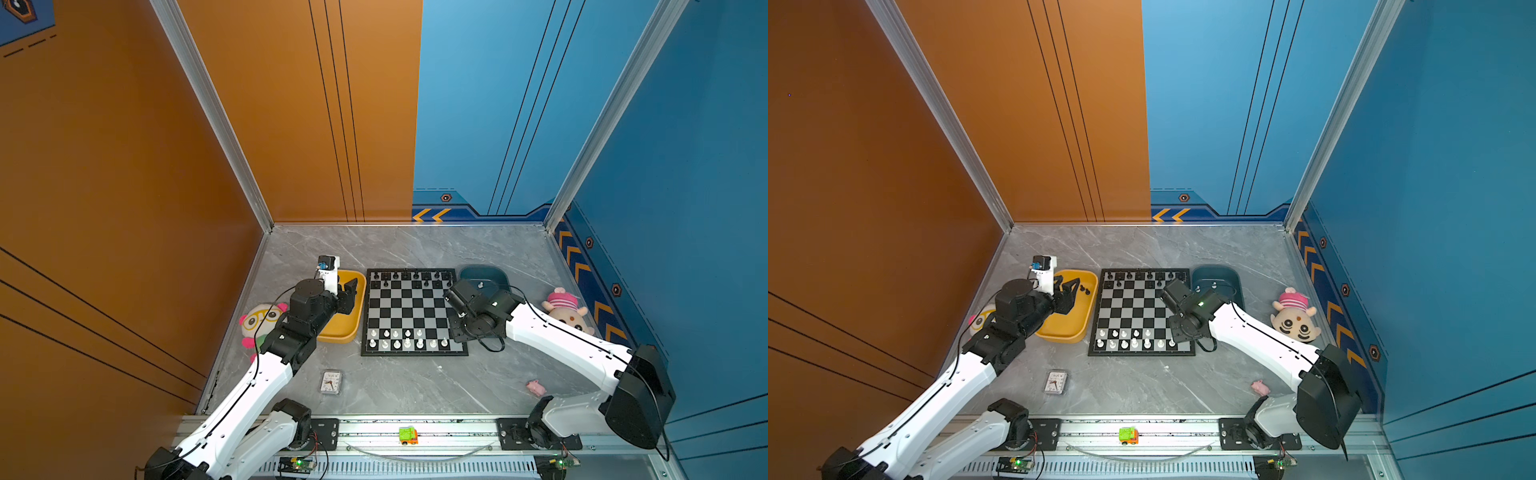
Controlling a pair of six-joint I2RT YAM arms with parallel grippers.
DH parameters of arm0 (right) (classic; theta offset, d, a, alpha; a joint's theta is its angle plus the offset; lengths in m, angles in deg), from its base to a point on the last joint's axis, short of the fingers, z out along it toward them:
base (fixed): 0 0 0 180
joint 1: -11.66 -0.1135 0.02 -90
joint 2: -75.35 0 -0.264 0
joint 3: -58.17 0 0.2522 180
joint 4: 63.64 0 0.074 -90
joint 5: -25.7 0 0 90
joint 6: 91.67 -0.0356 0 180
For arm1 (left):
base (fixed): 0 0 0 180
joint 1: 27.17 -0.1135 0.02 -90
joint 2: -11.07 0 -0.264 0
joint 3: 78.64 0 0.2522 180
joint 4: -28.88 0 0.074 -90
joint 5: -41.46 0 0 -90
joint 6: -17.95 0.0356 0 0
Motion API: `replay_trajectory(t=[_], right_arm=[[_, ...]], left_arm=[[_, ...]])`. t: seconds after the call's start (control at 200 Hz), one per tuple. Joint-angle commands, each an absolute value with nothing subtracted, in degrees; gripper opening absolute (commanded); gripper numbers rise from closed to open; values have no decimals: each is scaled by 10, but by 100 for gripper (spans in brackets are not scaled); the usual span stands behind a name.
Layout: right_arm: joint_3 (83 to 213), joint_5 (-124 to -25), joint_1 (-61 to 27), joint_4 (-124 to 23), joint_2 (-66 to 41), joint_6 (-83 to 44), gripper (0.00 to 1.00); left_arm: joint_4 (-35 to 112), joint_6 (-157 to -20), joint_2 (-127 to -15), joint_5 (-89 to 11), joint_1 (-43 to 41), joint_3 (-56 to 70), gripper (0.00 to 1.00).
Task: Set up the chess pieces on the board
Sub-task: 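Lift the white piece and carry it over the board's near row, then lower the white piece beside the last placed piece and open the right gripper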
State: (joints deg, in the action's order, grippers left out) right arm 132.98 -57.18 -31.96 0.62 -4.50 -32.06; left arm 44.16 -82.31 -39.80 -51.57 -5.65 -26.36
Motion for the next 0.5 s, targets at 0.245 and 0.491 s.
replay_trajectory(t=[0.245, 0.491], right_arm=[[1304, -567, -340, -5, -107, -349, 0], [1298, -575, -340, -31, -122, -349, 0]], left_arm=[[442, -814, -385, -530, -47, -272, 55], [444, -813, -385, -533, -46, -273, 56]])
